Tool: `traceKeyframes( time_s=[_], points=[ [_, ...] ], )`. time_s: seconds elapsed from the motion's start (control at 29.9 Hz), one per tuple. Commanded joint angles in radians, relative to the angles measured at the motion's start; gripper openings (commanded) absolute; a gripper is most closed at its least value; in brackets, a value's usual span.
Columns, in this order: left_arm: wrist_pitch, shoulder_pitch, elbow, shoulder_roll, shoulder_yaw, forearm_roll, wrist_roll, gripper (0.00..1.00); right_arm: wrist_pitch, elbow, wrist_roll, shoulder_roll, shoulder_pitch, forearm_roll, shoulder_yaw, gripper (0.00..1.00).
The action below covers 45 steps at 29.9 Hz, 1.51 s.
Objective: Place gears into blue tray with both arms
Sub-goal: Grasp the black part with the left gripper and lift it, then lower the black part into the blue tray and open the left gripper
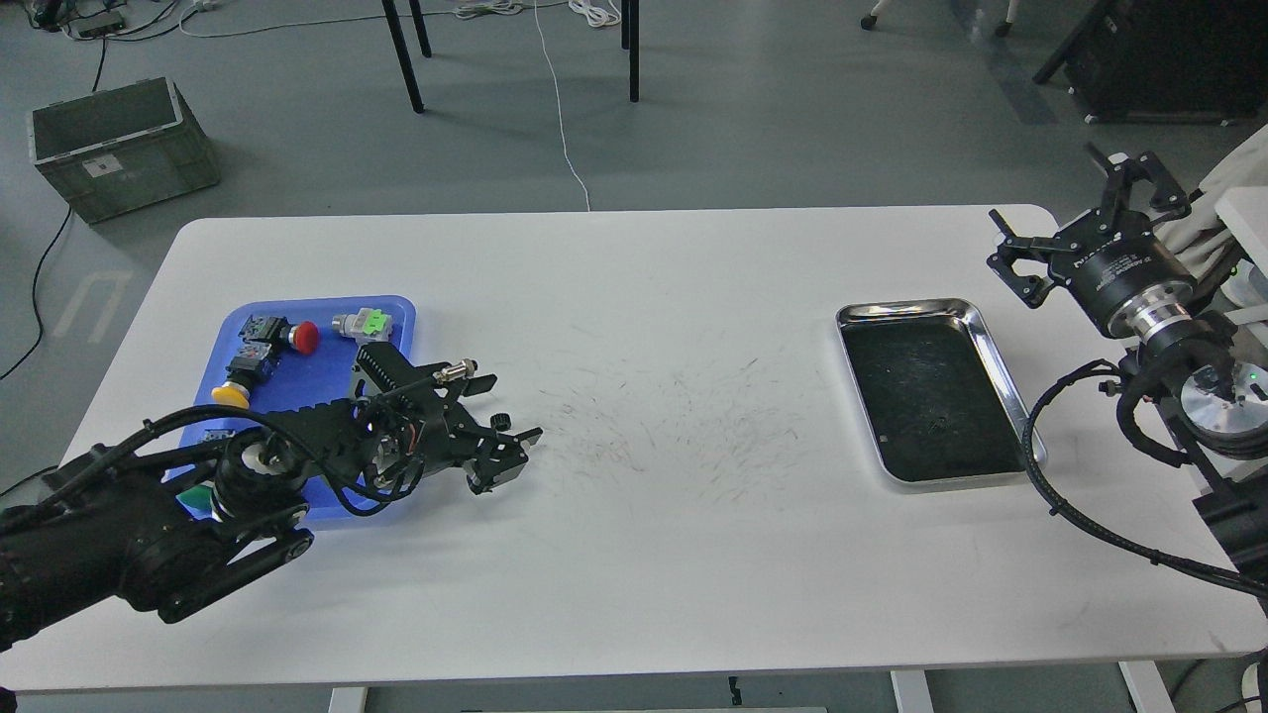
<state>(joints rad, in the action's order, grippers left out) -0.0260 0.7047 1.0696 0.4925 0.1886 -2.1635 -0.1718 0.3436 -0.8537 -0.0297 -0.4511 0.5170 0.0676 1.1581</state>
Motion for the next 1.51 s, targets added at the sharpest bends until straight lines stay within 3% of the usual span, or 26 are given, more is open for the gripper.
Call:
traceKeyframes(
  time_s=[0.0, 0.27, 0.5, 0.74, 0.97, 1.17, 1.47],
  points=[
    [0.0, -0.007, -0.008, 0.001, 0.0, -0.003, 0.0, 0.54, 0.0, -0.001, 0.001, 0.0, 0.0, 0.0, 0.0, 0.99],
    [0.0, -0.008, -0.037, 0.0, -0.001, -0.001, 0.0, 0.34, 0.0, -0.001, 0.001, 0.002, 0.0, -0.006, -0.001, 0.99],
    [0.0, -0.008, -0.053, 0.0, -0.044, 0.01, 0.0, 0.29, 0.002, -0.001, 0.001, 0.002, 0.0, -0.008, -0.001, 0.99],
    [0.0, -0.005, -0.053, 0.0, -0.043, 0.011, 0.0, 0.08, 0.002, 0.001, 0.001, 0.002, 0.0, -0.008, -0.001, 0.99],
    [0.0, 0.035, -0.025, 0.014, -0.026, 0.066, 0.0, 0.06, 0.002, 0.002, -0.001, 0.002, 0.004, -0.009, -0.003, 0.99],
    [0.009, 0.143, 0.075, 0.124, -0.02, 0.233, 0.012, 0.06, 0.002, 0.002, -0.001, 0.002, 0.014, -0.011, -0.006, 0.99],
    [0.024, 0.156, 0.124, 0.305, -0.02, 0.825, 0.043, 0.06, 0.002, 0.002, -0.001, 0.002, 0.026, -0.011, -0.006, 0.99]
  ],
)
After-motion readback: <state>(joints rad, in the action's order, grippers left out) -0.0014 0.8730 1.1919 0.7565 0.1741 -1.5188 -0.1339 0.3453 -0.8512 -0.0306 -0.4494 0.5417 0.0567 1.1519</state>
